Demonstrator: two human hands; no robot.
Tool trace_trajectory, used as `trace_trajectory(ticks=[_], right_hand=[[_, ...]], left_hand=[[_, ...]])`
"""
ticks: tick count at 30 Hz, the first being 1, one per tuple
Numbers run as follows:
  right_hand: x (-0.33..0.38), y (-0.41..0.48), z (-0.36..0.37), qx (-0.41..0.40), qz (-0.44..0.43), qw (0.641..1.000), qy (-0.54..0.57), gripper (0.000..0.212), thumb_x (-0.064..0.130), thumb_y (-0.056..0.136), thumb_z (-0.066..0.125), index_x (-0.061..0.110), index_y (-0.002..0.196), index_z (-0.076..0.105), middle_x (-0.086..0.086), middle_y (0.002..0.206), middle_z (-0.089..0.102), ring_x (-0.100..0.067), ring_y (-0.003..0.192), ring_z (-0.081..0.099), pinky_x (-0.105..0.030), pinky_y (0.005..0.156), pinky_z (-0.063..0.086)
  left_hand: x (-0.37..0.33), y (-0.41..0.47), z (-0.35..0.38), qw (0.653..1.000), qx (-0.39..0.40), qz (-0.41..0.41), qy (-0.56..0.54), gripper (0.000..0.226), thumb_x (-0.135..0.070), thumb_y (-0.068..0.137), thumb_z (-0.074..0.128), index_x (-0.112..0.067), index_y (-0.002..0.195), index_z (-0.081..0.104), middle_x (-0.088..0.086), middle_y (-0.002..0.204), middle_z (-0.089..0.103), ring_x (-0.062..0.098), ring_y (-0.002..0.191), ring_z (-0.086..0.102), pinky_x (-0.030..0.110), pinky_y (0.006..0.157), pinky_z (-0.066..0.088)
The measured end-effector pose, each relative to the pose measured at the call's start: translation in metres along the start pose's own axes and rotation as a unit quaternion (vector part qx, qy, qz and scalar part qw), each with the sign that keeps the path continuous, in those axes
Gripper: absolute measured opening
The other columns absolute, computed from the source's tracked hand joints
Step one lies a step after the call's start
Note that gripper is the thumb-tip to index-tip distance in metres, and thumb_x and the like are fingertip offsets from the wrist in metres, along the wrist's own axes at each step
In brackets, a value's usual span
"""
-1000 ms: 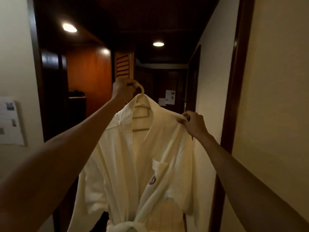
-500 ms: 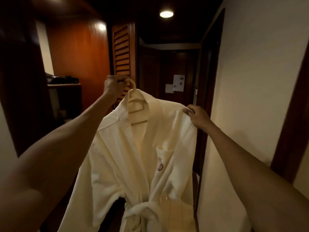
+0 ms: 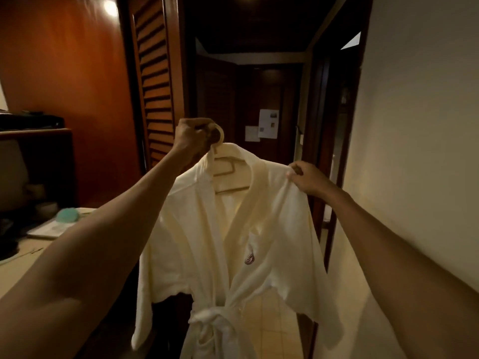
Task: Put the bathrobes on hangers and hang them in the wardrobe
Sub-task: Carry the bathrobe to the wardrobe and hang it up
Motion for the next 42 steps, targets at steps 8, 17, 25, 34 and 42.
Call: trace_trajectory(ticks=[8, 17, 25, 34, 42], right_hand=[[-0.040, 0.181, 0.063, 0.074, -0.108, 0.991, -0.036, 0.025, 0.040, 0.097, 0.053, 0.028, 0.116, 0.063, 0.005, 0.097, 0.065, -0.013, 0.092, 0.061, -0.026, 0.073, 0.048], [-0.136, 0.388, 0.111, 0.073, -0.104, 0.990, 0.056, 0.027, 0.037, 0.094, 0.059, 0.026, 0.118, 0.066, 0.004, 0.105, 0.067, -0.012, 0.103, 0.061, -0.029, 0.081, 0.051], [-0.174, 0.549, 0.167, 0.066, -0.123, 0.990, -0.009, 0.035, 0.046, 0.094, 0.055, 0.019, 0.113, 0.065, -0.001, 0.099, 0.066, -0.021, 0.095, 0.062, -0.042, 0.084, 0.052], [-0.162, 0.733, 0.261, 0.086, -0.203, 0.969, -0.114, 0.037, 0.049, 0.096, 0.050, 0.019, 0.116, 0.057, -0.008, 0.108, 0.065, -0.029, 0.095, 0.061, -0.043, 0.080, 0.050], [-0.152, 0.854, 0.343, 0.119, -0.235, 0.962, -0.068, 0.037, 0.050, 0.093, 0.054, 0.017, 0.108, 0.058, -0.007, 0.096, 0.065, -0.026, 0.085, 0.061, -0.040, 0.072, 0.047]], left_hand=[[0.106, 0.120, 0.118, 0.994, 0.098, 0.034, 0.016, 0.019, -0.001, 0.091, 0.061, -0.009, 0.101, 0.075, 0.009, 0.087, 0.074, 0.024, 0.078, 0.071, 0.037, 0.069, 0.058], [0.216, 0.292, 0.216, 0.998, 0.045, 0.006, 0.045, 0.013, -0.018, 0.090, 0.068, -0.013, 0.097, 0.078, 0.003, 0.088, 0.076, 0.016, 0.084, 0.074, 0.038, 0.077, 0.062], [0.318, 0.418, 0.247, 0.998, 0.029, -0.012, 0.048, 0.010, -0.024, 0.082, 0.071, -0.021, 0.086, 0.080, 0.000, 0.081, 0.077, 0.015, 0.080, 0.074, 0.035, 0.077, 0.061], [0.446, 0.558, 0.233, 0.985, -0.119, -0.101, -0.067, 0.014, -0.008, 0.093, 0.065, -0.001, 0.103, 0.073, 0.005, 0.070, 0.060, 0.007, 0.056, 0.050, 0.014, 0.039, 0.032], [0.506, 0.636, 0.199, 0.987, -0.129, -0.094, -0.017, 0.014, -0.007, 0.095, 0.062, -0.003, 0.103, 0.073, 0.009, 0.081, 0.065, 0.007, 0.064, 0.054, 0.016, 0.049, 0.039]])
Point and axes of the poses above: each hand's wrist, its own y-axis towards the middle knuckle, its own z-axis out of the palm, x = y × z, the point moved 2 cm from there along y, towards the middle knuckle
